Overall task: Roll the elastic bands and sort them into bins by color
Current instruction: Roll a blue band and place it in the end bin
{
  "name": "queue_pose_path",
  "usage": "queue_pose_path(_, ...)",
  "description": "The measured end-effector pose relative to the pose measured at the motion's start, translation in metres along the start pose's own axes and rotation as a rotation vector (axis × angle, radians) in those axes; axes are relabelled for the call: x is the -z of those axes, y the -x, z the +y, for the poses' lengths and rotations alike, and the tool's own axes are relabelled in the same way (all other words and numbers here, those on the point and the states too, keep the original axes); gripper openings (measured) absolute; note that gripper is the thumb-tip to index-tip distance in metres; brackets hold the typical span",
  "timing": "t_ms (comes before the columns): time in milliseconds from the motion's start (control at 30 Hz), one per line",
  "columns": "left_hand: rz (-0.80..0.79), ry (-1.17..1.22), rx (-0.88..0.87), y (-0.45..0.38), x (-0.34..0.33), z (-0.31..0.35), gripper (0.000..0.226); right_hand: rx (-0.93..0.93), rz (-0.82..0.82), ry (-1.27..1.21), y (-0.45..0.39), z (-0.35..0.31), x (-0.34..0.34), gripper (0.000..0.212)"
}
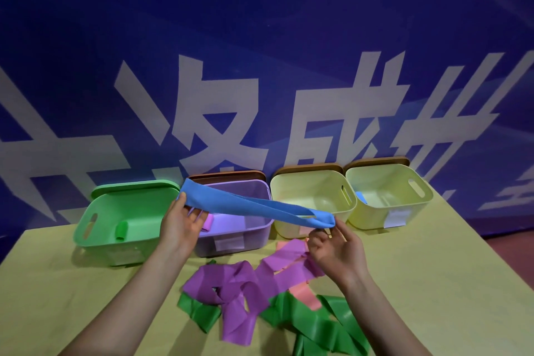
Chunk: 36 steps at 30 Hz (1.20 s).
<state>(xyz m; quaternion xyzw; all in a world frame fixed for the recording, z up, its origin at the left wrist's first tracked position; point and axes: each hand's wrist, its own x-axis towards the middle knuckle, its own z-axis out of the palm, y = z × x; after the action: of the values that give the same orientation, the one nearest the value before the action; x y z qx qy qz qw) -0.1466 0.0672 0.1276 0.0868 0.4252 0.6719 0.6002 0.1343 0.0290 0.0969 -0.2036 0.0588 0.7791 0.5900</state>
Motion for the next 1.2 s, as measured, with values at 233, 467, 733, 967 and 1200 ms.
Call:
queue_pose_path(233,0.014,0.018,0.048,0.007,-0.004,-0.012,0.016,-0.046,-0.119,0.094,0.016,-0.001,-0.017,0.048)
queue_pose_path(467,-0.055,0.085,0.014,0.017,-0.023,-0.008,0.027,-0.003,-0.024,0.057,0.006,-0.003,-0.011,0.062)
queue_pose_path(733,-0.288,-0.184,-0.120,0.055,-0.077,-0.018,0.018,0.053,0.271,1.138,-0.007,0.020,0.011,0.035)
queue_pose_path(967,-0.400,-0.378,-0.141,0.070,-0.085,-0.014,0.017,0.314,-0.294,1.431,0.000,0.042,-0.049,0.051)
queue_pose_path(1200,-0.455,-0.422,-0.130,0.067,-0.074,0.004,0.021,0.383,-0.334,1.482,-0.012,0.065,-0.056,0.019)
